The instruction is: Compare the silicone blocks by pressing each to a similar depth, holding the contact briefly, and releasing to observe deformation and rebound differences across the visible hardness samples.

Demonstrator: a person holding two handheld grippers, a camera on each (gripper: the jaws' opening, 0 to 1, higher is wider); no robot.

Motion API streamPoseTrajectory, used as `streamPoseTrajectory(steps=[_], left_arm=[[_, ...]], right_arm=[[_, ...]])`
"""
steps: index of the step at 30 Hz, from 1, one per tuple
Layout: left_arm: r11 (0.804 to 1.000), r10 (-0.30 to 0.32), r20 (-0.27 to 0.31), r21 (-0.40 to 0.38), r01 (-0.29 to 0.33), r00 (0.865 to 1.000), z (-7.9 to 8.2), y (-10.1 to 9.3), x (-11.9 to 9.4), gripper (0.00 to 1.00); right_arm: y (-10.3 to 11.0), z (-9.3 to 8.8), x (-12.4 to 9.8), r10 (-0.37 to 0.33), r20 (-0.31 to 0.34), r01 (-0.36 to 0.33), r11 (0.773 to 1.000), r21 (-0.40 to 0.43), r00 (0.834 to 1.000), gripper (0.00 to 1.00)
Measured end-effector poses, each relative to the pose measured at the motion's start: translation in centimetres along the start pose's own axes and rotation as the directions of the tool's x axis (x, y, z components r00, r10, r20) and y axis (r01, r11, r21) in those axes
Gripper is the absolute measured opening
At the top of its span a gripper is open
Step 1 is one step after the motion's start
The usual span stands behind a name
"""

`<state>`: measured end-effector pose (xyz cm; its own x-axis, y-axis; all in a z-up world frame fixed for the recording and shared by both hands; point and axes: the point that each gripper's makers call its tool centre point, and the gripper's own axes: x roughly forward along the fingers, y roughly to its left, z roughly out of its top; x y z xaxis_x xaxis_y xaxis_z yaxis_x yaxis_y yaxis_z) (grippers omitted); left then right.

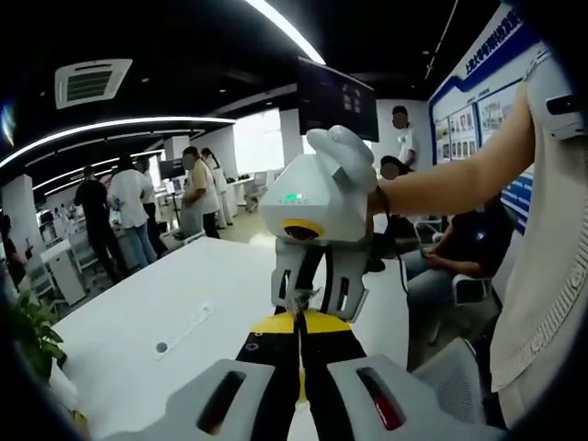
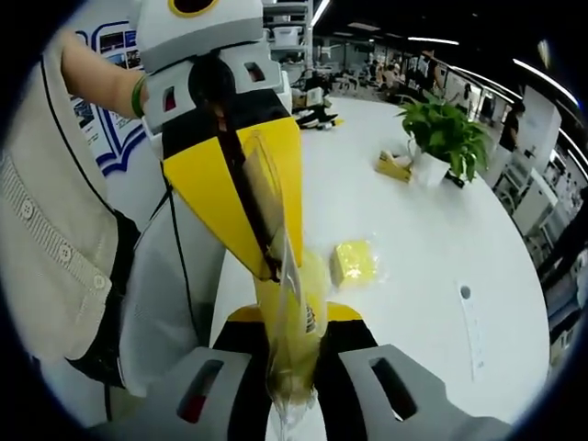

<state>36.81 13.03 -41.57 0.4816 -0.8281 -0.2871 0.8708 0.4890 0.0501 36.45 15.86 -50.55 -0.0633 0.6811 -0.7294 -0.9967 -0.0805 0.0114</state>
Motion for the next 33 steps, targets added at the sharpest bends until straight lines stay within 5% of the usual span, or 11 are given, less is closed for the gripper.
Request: streamPoseTrajectory(steps=[12,33], left_arm=[[1.000,0.007,-0.002,-0.015,-0.007,1.000,0.5,0.0,0.0,0.00],[1.000,0.017,0.006,-0.004,-0.017,1.000,1.3,-0.1,0.1,0.00]], right_arm=[[0.4,0.3,-0.4,0.019,0.014,-0.020,0.999,0.036,1.000,0.14],[0.0,0.9,-1.0,-0.001,0.047,0.003,0.999,-0.032,0.999,0.19]])
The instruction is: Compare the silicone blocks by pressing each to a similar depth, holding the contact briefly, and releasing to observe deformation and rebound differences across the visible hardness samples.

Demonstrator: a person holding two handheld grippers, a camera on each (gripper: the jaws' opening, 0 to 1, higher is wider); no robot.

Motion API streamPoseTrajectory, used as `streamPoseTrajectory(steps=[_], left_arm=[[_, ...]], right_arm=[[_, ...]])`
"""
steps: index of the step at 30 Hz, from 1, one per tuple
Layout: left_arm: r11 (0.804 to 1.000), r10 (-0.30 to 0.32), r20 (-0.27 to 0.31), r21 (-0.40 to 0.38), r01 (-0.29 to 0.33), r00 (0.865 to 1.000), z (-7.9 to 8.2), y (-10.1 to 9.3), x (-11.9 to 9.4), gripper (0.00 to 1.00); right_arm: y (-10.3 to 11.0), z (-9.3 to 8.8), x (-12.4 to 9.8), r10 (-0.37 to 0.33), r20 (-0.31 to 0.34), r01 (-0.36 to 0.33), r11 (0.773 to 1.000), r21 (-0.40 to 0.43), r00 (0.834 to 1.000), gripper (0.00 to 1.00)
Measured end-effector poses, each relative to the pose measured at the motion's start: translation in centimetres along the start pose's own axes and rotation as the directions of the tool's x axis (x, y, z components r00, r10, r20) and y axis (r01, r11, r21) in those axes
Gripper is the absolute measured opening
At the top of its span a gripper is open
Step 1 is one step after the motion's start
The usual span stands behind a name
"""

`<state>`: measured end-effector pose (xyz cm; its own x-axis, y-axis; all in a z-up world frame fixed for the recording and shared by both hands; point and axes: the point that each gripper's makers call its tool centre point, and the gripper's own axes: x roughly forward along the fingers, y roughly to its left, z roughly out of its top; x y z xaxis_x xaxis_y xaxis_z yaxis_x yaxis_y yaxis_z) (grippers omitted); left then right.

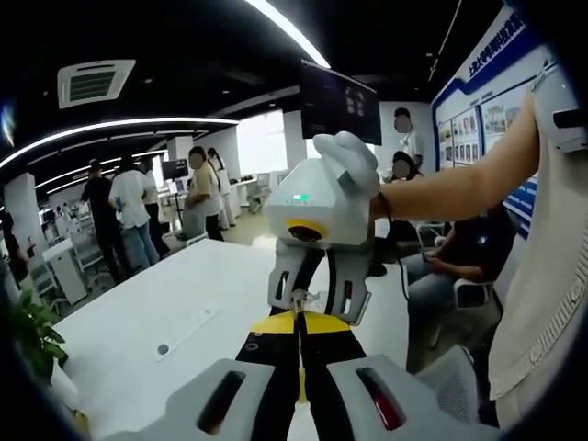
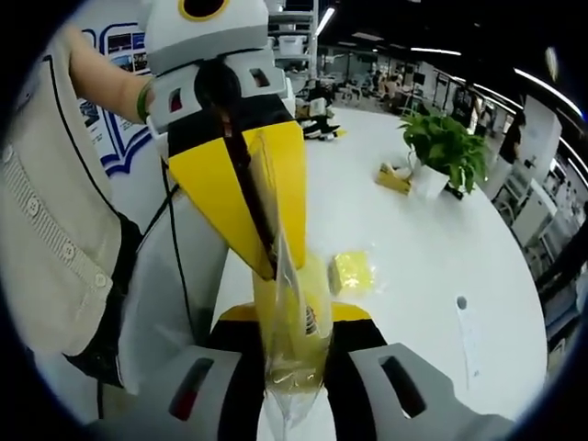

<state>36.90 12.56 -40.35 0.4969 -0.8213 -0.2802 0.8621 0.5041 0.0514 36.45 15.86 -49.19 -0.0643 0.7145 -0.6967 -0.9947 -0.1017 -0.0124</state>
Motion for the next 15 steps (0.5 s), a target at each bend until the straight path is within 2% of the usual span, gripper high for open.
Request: streamPoseTrajectory(steps=[3,15], left_arm=[[1.000,0.003,0.000,0.004,-0.003,1.000,0.06,0.05,-0.02,0.00],[1.000,0.018,-0.001,0.011,-0.018,1.000,0.02,0.33,-0.38,0.00]], right_arm=[[-0.16,0.16,0.01,-0.006,0.008,0.006,1.000,-0.028,1.000,0.20],[-0.12,0.53,0.32,0.010,0.016,-0.009,0.999,-0.047,1.000,0.23]])
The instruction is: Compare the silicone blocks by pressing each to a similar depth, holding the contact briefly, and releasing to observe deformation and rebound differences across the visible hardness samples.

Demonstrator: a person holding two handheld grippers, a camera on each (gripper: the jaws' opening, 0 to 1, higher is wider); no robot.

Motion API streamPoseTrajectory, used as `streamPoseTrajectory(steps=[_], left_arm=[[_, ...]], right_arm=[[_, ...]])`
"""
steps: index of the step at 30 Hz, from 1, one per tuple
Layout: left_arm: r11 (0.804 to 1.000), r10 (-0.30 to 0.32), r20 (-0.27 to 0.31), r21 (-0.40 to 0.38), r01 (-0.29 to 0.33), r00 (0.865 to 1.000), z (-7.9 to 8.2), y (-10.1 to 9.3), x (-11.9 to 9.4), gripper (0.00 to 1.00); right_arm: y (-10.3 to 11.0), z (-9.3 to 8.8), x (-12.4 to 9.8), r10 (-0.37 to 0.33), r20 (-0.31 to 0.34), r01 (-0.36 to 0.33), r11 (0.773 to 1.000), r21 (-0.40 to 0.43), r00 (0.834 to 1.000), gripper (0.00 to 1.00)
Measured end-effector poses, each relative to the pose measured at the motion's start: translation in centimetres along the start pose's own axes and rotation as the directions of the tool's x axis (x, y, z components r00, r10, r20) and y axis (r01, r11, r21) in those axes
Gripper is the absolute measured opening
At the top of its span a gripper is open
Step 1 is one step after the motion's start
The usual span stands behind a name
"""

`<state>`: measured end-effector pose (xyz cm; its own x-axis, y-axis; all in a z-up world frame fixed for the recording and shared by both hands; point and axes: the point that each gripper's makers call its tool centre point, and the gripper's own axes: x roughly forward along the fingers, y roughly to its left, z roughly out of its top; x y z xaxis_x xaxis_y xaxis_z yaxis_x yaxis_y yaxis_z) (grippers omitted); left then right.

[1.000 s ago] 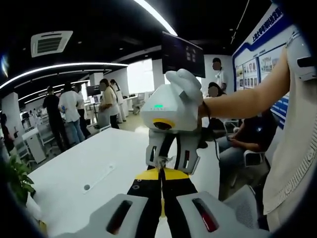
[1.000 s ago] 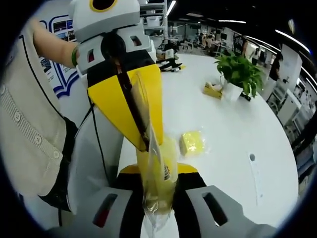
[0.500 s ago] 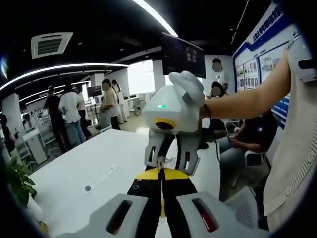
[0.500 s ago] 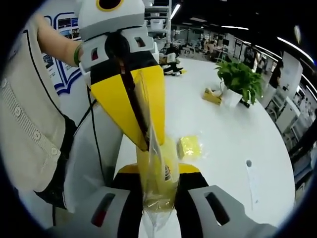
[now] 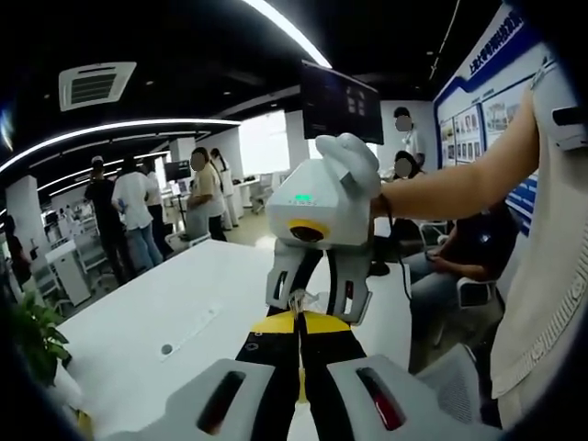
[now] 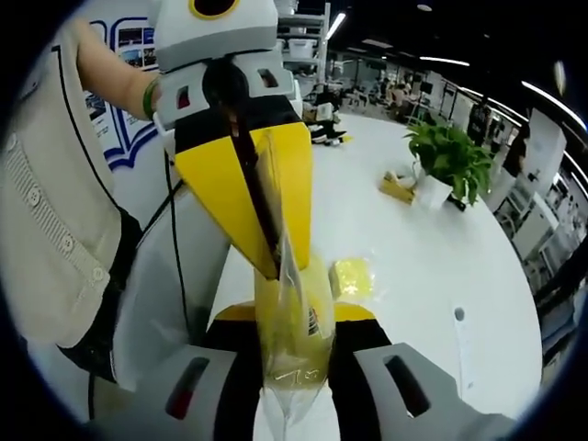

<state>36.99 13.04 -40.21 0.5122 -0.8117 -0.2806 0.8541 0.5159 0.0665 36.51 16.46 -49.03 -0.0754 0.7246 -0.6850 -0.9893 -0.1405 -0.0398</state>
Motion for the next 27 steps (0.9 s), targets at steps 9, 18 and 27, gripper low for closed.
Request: streamPoseTrajectory(steps=[9,18,27], left_arm=[[1.000,0.008,-0.010,-0.013,-0.008,1.000,-0.5,0.1,-0.1,0.00],[0.999,0.015,-0.025,-0.033,-0.015,1.000,-1.0,0.0,0.1,0.00],[0.994,0.016,-0.032,-0.110,-0.020,0.999,-1.9,-0.1,0.1,0.00]], right_arm=[[0.1,-0.2,0.5,0.014,-0.013,-0.014,1.000,-0.009,1.000,0.25],[0.5,-0.4,0.8,0.033,0.000,-0.033,0.999,-0.030,0.999,0.28],[0.6,-1.0,1.3,0.035,0.030,-0.035,0.999,0.006,0.999,0.37]])
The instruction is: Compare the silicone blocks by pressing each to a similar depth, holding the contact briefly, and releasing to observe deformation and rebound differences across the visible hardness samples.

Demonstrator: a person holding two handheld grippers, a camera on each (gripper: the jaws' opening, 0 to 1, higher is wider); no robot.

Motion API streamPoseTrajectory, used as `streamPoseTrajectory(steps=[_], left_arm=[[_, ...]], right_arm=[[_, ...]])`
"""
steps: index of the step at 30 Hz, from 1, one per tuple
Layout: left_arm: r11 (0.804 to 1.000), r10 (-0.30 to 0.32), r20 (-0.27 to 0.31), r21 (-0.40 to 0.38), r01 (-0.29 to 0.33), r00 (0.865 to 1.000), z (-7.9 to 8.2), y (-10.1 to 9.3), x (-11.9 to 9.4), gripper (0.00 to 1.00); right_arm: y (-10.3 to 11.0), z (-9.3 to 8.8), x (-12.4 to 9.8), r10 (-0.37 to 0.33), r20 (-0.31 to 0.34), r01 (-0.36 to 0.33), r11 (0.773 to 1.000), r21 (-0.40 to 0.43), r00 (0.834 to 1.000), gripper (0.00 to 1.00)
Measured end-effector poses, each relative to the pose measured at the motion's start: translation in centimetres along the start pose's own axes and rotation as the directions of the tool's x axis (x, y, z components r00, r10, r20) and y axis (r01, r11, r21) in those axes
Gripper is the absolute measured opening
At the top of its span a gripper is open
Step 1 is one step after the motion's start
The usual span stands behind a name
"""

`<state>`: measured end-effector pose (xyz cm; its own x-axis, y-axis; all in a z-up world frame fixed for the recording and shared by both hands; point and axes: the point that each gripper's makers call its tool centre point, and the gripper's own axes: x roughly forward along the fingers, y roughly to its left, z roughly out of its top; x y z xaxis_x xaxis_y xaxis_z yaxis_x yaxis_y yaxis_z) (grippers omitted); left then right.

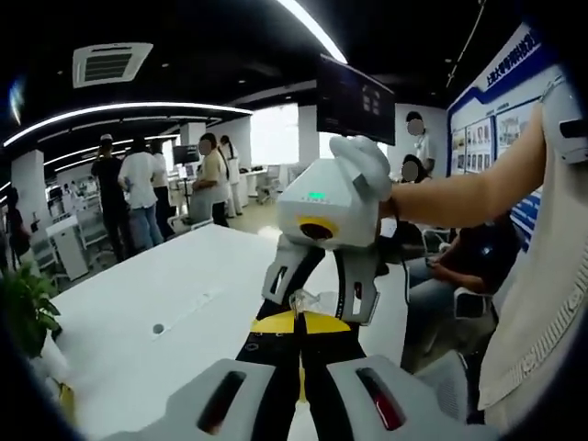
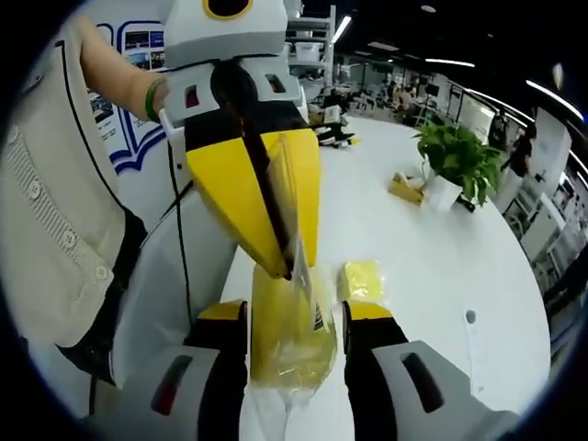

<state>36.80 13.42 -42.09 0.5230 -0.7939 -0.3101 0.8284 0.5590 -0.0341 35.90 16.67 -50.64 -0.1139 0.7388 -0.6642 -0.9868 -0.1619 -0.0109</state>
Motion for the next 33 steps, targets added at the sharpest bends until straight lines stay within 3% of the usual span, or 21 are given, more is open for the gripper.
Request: streamPoseTrajectory(steps=[9,12,14,18,20,22,23,25,26,28,32,33], left_arm=[[0.998,0.020,0.002,-0.060,-0.019,1.000,-1.0,0.5,-0.2,0.00],[0.996,0.028,0.008,-0.089,-0.027,1.000,-1.3,0.9,-0.3,0.00],[0.994,0.035,0.006,-0.099,-0.034,0.999,-1.5,1.0,-0.4,0.00],[0.992,0.040,-0.002,-0.120,-0.040,0.999,-2.0,1.2,-0.4,0.00],[0.991,0.046,-0.006,-0.127,-0.046,0.999,-2.4,1.4,-0.4,0.00],[0.988,0.052,-0.007,-0.145,-0.052,0.999,-2.8,1.6,-0.4,0.00],[0.986,0.052,-0.008,-0.156,-0.052,0.999,-3.0,1.6,-0.3,0.00],[0.983,0.053,-0.011,-0.173,-0.054,0.999,-3.3,1.7,-0.1,0.00],[0.983,0.055,-0.012,-0.175,-0.056,0.998,-3.4,1.8,-0.1,0.00],[0.978,0.057,-0.016,-0.198,-0.059,0.998,-3.7,1.9,0.2,0.00],[0.974,0.063,-0.033,-0.218,-0.069,0.997,-4.6,2.2,1.1,0.00],[0.974,0.063,-0.036,-0.216,-0.070,0.997,-4.8,2.2,1.3,0.00]], right_arm=[[0.0,0.0,-0.1,-0.050,0.081,0.049,0.999,0.012,0.995,0.40],[-0.1,0.1,-0.3,-0.080,0.121,0.075,0.996,0.047,0.989,0.47],[-0.1,0.2,-0.6,-0.108,0.156,0.100,0.993,0.061,0.982,0.51],[-0.1,0.2,-1.9,-0.191,0.243,0.161,0.977,0.138,0.951,0.52],[-0.1,0.2,-2.8,-0.240,0.296,0.190,0.964,0.188,0.925,0.50],[0.0,0.4,-3.8,-0.289,0.354,0.210,0.946,0.246,0.889,0.51],[-0.1,0.4,-4.6,-0.329,0.385,0.232,0.932,0.277,0.862,0.52],[-0.2,0.1,-5.6,-0.387,0.407,0.271,0.910,0.314,0.828,0.52],[-0.6,-0.1,-6.5,-0.443,0.425,0.325,0.889,0.324,0.789,0.52],[-0.1,-0.2,-7.9,-0.491,0.467,0.327,0.861,0.390,0.735,0.51],[0.7,-1.3,-9.8,-0.569,0.482,0.366,0.813,0.454,0.666,0.54],[1.0,-1.5,-10.0,-0.578,0.482,0.369,0.806,0.463,0.658,0.54]])
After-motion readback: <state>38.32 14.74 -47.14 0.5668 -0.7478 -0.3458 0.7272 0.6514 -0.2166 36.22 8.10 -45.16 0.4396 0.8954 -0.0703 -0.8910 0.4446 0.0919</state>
